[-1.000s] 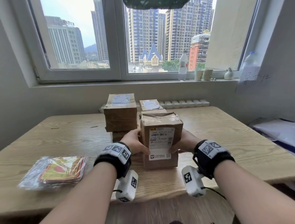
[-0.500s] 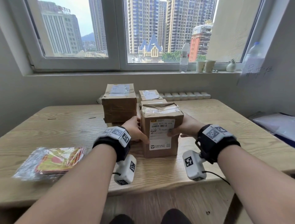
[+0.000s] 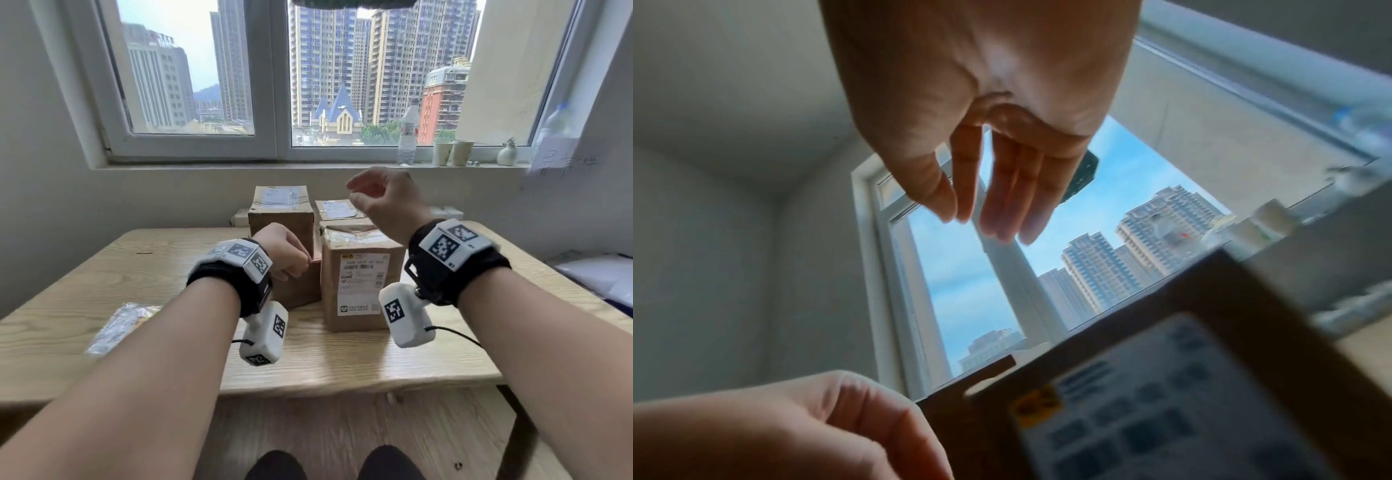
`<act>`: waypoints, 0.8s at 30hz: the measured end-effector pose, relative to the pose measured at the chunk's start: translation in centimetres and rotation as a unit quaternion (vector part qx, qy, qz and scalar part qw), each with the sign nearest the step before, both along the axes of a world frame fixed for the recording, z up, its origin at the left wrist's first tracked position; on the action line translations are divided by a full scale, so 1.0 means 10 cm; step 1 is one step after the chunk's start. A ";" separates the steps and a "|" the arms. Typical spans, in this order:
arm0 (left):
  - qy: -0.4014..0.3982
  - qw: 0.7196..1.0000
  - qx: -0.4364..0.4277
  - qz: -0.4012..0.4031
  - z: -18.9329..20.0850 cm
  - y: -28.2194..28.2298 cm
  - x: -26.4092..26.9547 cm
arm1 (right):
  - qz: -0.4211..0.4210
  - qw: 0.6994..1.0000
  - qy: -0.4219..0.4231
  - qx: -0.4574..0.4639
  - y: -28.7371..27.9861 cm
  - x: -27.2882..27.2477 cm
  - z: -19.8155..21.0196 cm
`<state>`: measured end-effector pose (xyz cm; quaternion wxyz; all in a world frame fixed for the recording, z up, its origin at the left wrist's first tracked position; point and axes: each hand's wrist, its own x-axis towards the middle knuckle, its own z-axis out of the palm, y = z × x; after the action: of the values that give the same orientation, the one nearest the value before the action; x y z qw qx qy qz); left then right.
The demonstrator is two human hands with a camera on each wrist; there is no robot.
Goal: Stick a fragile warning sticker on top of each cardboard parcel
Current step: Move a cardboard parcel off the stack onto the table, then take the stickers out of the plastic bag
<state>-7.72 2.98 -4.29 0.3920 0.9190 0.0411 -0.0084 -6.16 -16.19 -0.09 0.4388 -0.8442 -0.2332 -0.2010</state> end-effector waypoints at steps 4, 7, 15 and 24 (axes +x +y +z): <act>-0.012 0.999 -0.007 0.050 0.03 0.44 -0.11 | 0.059 0.997 0.035 -0.036 0.54 -0.06 -0.06; -0.006 0.994 -0.029 0.106 -0.09 0.86 -0.20 | 0.088 0.989 0.092 -0.071 0.94 -0.04 -0.33; 0.008 0.960 0.027 0.277 -0.61 1.76 -0.33 | 0.146 0.938 0.269 -0.161 1.64 0.07 -1.10; 0.172 0.938 0.051 0.296 -1.02 2.02 -0.24 | 0.177 0.904 0.325 -0.215 2.16 0.17 -1.54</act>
<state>-10.12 23.16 -14.49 0.3161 0.8687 0.3785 -0.0477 -4.44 5.37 -15.44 0.3268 -0.8813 -0.2609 0.2202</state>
